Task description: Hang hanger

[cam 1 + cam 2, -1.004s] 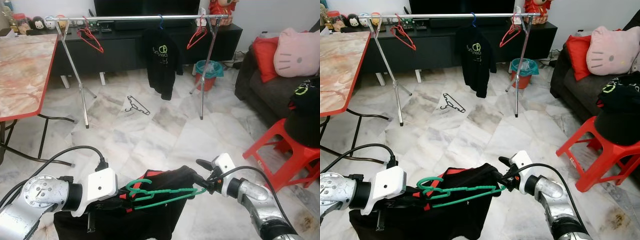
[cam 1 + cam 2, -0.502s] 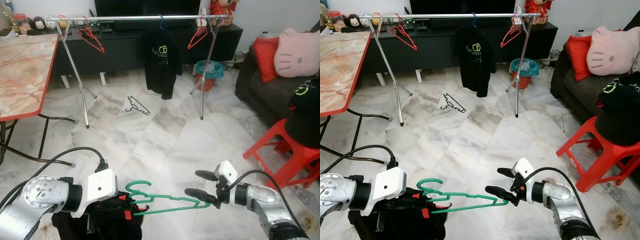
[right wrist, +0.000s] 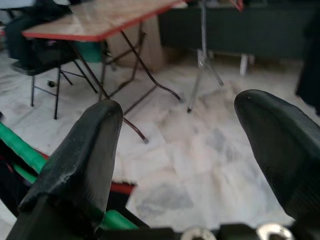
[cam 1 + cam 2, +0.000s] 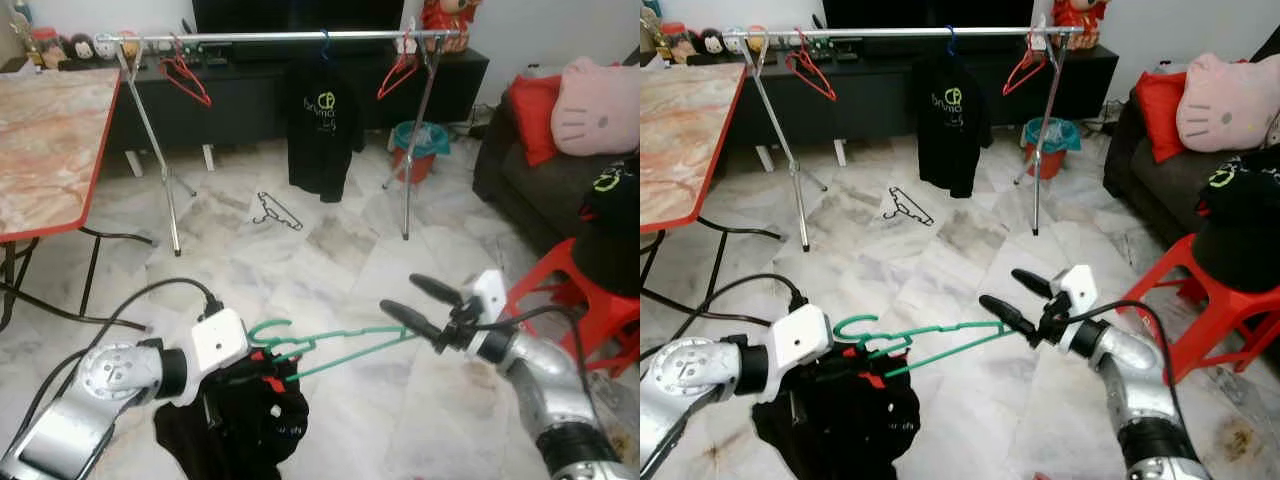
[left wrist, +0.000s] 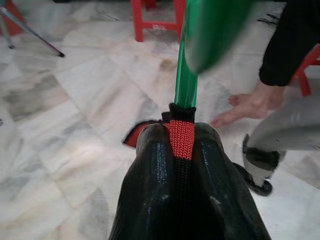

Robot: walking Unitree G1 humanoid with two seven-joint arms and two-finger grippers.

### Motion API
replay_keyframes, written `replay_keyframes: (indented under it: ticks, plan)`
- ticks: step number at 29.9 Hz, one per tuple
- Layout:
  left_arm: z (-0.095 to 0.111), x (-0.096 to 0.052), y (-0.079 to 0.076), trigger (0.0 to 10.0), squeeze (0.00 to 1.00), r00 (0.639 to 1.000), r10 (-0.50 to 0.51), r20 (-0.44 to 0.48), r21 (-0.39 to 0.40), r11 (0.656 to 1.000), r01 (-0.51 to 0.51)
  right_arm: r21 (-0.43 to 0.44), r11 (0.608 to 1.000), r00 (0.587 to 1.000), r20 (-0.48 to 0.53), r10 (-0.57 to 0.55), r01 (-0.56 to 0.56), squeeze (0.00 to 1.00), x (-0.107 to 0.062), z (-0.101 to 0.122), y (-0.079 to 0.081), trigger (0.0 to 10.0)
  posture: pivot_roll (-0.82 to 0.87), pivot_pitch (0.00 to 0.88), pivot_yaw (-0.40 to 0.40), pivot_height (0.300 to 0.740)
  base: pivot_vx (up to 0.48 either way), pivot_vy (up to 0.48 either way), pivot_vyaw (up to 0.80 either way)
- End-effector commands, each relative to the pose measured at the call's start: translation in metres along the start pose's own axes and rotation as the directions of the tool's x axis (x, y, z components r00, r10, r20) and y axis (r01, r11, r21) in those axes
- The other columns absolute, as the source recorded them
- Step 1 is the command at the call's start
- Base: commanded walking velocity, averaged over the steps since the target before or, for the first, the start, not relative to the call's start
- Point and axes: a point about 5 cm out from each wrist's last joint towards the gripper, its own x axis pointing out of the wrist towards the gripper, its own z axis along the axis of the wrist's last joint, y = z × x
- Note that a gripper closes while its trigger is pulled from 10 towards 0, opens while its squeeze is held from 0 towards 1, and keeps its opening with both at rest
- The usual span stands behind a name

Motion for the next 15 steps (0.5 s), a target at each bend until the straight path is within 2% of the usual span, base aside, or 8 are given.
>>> replay_keyframes:
  ticks: [1,4,5,6,7,9,13,15]
  plan:
    - [0.008,0.009,-0.001,10.0,0.00,0.999,-0.032,0.001,0.046,0.998,0.032,-0.034,0.992,0.992,0.027,0.124,-0.123,0.00,0.017,0.012,0.011,10.0,0.02,0.000,-0.039,0.736,0.000,0.000,0.00]
    - [0.006,0.013,-0.001,10.0,0.00,1.000,-0.030,-0.007,0.059,0.998,0.030,-0.090,0.990,0.994,0.004,0.112,-0.111,0.00,0.015,0.017,0.006,10.0,0.01,0.000,-0.039,0.736,0.000,0.000,0.00]
    - [0.005,0.017,-0.001,10.0,0.00,1.000,-0.020,-0.013,0.069,0.997,0.021,-0.133,0.991,0.999,-0.028,0.015,-0.019,0.00,0.012,0.021,-0.006,10.0,0.01,0.000,-0.042,0.736,0.000,0.000,0.00]
    - [0.005,0.017,-0.001,10.0,0.00,1.000,-0.020,-0.013,0.069,0.997,0.021,-0.133,0.991,0.999,-0.028,0.015,-0.019,0.00,0.012,0.021,-0.006,10.0,0.01,0.000,-0.042,0.736,0.000,0.000,0.00]
    - [0.004,0.019,0.000,10.0,0.00,1.000,-0.009,-0.013,0.070,0.998,0.010,-0.180,0.982,0.991,-0.108,-0.084,0.064,0.00,0.008,0.017,-0.017,10.0,0.01,0.000,-0.042,0.736,0.000,0.000,0.00]
    - [0.005,0.020,0.001,10.0,0.00,1.000,-0.006,-0.010,0.065,0.998,0.007,-0.203,0.975,0.980,-0.154,-0.124,0.091,0.00,0.004,0.011,-0.020,10.0,0.01,0.000,-0.044,0.736,0.000,0.000,0.00]
    - [0.002,0.018,-0.002,10.0,0.00,0.999,-0.025,-0.045,0.076,0.997,0.029,-0.162,0.982,0.982,-0.145,-0.117,0.094,0.00,0.002,0.002,-0.015,10.0,0.02,0.000,-0.048,0.736,0.000,0.000,0.00]
    - [-0.003,0.018,-0.003,10.0,0.00,0.995,-0.044,-0.094,0.102,0.993,0.054,-0.148,0.989,0.991,-0.130,-0.042,0.022,0.00,0.005,0.003,-0.008,10.0,0.02,0.000,-0.046,0.736,0.000,0.000,0.00]
